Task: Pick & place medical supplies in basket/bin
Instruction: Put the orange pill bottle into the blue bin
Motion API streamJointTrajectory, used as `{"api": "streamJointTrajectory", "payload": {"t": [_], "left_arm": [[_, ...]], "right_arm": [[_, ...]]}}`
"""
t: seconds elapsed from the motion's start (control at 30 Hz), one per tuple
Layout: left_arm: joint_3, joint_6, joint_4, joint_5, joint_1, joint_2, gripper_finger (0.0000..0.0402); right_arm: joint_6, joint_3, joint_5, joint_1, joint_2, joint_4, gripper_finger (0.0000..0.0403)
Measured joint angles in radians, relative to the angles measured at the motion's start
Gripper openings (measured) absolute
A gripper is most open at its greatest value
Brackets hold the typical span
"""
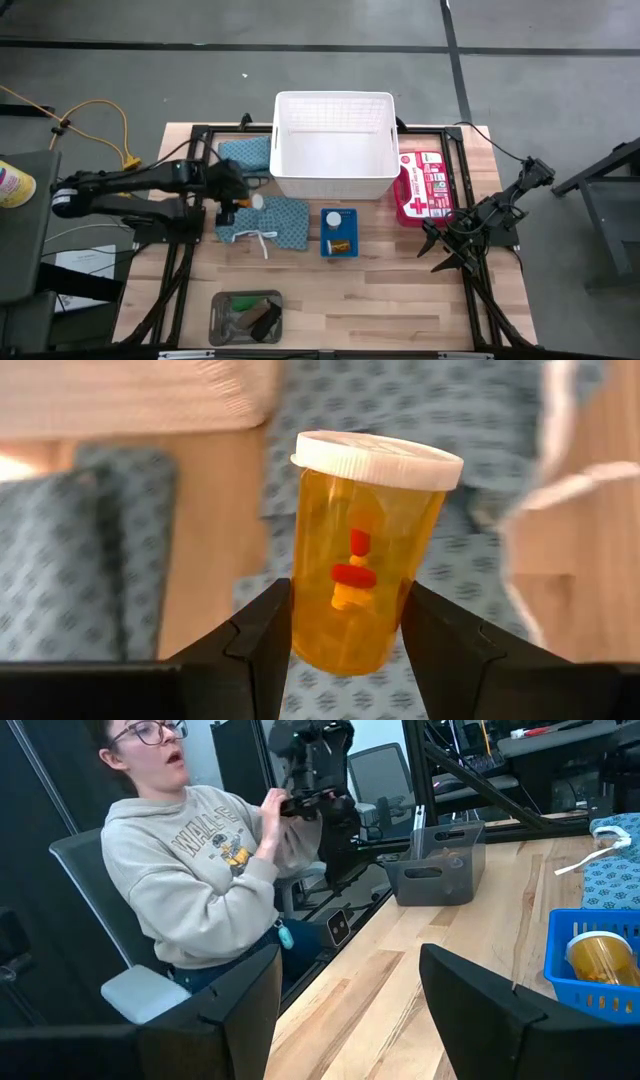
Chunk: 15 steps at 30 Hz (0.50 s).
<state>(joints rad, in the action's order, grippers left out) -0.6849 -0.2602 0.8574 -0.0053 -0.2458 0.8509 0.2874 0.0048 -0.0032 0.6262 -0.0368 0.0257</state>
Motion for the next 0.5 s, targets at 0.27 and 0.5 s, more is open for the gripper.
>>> {"api": "streamJointTrajectory", "payload": {"t": [0.27,0.5], "left_arm": [[-0.001,0.068,-0.06,-0.101,0.232,0.0,0.0161],[-0.001,0.23,-0.126,-0.13,0.399,0.006,0.0161]], "right_arm": [[0.0,0.0,0.0,0.0,0.0,0.0,0.0226],[0.0,0.0,0.0,0.0,0.0,0.0,0.0226]]}}
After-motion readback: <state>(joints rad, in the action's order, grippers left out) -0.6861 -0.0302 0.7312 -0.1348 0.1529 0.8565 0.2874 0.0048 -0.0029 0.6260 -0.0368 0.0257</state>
